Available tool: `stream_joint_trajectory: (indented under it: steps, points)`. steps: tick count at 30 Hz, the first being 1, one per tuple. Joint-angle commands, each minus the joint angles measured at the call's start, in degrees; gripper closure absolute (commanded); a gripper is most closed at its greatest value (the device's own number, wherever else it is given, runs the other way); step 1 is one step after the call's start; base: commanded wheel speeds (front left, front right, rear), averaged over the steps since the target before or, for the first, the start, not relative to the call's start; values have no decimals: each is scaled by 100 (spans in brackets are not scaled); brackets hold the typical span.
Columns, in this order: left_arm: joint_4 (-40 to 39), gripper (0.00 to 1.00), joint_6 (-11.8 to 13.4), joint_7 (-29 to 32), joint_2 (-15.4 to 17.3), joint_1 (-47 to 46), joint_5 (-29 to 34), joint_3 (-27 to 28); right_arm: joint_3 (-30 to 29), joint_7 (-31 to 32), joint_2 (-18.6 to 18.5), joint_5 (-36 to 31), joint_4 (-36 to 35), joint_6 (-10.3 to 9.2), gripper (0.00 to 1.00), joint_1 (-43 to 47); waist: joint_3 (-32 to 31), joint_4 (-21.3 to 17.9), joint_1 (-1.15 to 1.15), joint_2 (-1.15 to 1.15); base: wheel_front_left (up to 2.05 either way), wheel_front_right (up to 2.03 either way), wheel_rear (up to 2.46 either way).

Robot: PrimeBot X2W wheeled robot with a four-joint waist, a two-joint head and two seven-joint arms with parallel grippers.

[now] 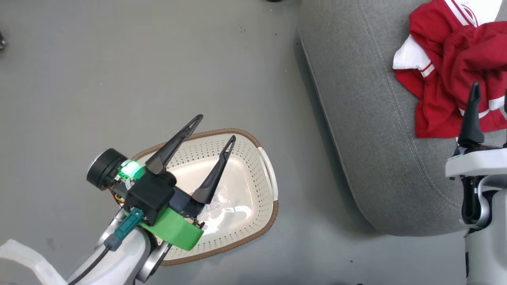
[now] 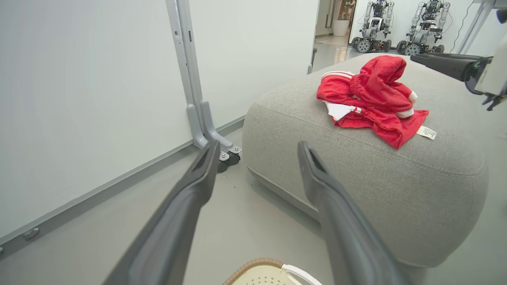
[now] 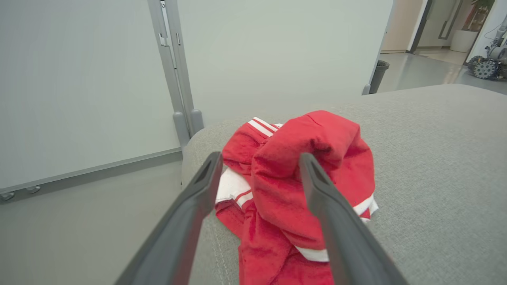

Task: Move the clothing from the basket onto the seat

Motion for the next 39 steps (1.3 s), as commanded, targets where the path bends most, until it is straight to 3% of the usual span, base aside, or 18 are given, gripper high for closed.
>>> stream_joint_trajectory:
  steps: [1, 7, 14, 26, 39]
  points:
    - [39, 0, 79, -74, -26, 134, -64, 71, 79, 59, 21, -17, -141, -8, 0, 140, -338, 293, 0, 0, 0, 0, 0]
    - [198, 0, 342, -220, -74, 375, -89, 459, 468, 261, 167, -31, -767, -8, 0, 533, -619, 656, 0, 0, 0, 0, 0]
    - [157, 0, 443, -241, -203, 720, -36, 1221, 876, 544, 218, -88, -1172, -8, 0, 786, -849, 1017, 0, 0, 0, 0, 0]
    - [543, 0, 93, -239, -635, 1615, 140, 2780, 1254, 920, 258, -159, -1622, -8, 0, 1215, -1353, 1451, 0, 0, 0, 0, 0]
    - [1047, 0, -288, -240, -1104, 2379, 458, 3361, 1469, 1265, 272, -152, -1872, -8, 0, 1926, -1968, 1439, 0, 0, 0, 0, 0]
